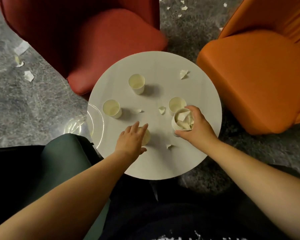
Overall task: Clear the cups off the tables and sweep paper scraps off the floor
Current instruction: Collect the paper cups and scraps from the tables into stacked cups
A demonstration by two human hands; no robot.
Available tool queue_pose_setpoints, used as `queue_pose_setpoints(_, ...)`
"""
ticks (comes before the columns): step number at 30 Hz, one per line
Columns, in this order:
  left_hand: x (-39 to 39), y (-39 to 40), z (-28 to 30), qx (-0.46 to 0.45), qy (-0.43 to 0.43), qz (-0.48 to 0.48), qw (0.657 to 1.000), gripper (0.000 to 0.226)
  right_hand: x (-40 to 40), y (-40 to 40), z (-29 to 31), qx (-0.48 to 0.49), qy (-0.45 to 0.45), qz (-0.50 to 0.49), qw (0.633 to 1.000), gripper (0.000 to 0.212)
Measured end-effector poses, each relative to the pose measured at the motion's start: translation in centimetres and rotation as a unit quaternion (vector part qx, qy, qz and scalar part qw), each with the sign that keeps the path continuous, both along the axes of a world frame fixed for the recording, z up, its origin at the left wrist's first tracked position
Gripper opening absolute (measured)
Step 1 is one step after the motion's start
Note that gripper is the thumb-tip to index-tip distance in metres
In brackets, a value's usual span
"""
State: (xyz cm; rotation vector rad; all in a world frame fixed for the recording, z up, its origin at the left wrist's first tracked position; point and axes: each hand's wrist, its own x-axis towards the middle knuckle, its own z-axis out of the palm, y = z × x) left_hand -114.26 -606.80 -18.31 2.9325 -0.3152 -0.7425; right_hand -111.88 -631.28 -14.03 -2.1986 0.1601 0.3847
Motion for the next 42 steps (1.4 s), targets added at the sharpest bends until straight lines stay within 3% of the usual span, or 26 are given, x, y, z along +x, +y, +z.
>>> queue_pose_setpoints(8,3.5,1.6,-1.0,-0.052,-0.010,-0.071,0.996,0.084,1.1,2.2,-1.6,0.002,0.012,-0.057,0.998,0.082)
queue_pose_setpoints(14,6.7,5.0,3.9,-0.207,-0.112,0.078,0.969,0.083,2.2,5.1,-1.2,0.009,0.022,-0.120,0.992,0.072)
queue_pose_setpoints(20,9.2,9.2,6.0,-0.188,-0.220,0.155,0.945,0.080,3.1,7.4,-1.4,0.009,0.009,-0.152,0.988,0.065)
queue_pose_setpoints(24,9.7,10.9,4.8,-0.160,-0.187,0.121,0.962,0.081,3.2,8.1,-2.0,0.001,0.018,-0.170,0.985,0.071)
queue_pose_setpoints(34,11.1,12.3,-0.7,-0.135,0.007,-0.003,0.991,0.087,2.4,8.8,-3.0,-0.003,0.021,-0.212,0.977,0.076)
queue_pose_setpoints(38,12.4,11.9,-0.9,-0.169,-0.008,-0.015,0.986,0.081,2.4,9.1,-3.0,-0.005,0.018,-0.222,0.975,0.076)
queue_pose_setpoints(42,14.5,10.0,1.0,-0.266,-0.105,0.007,0.958,0.078,2.7,9.4,-2.8,0.007,0.013,-0.242,0.970,0.075)
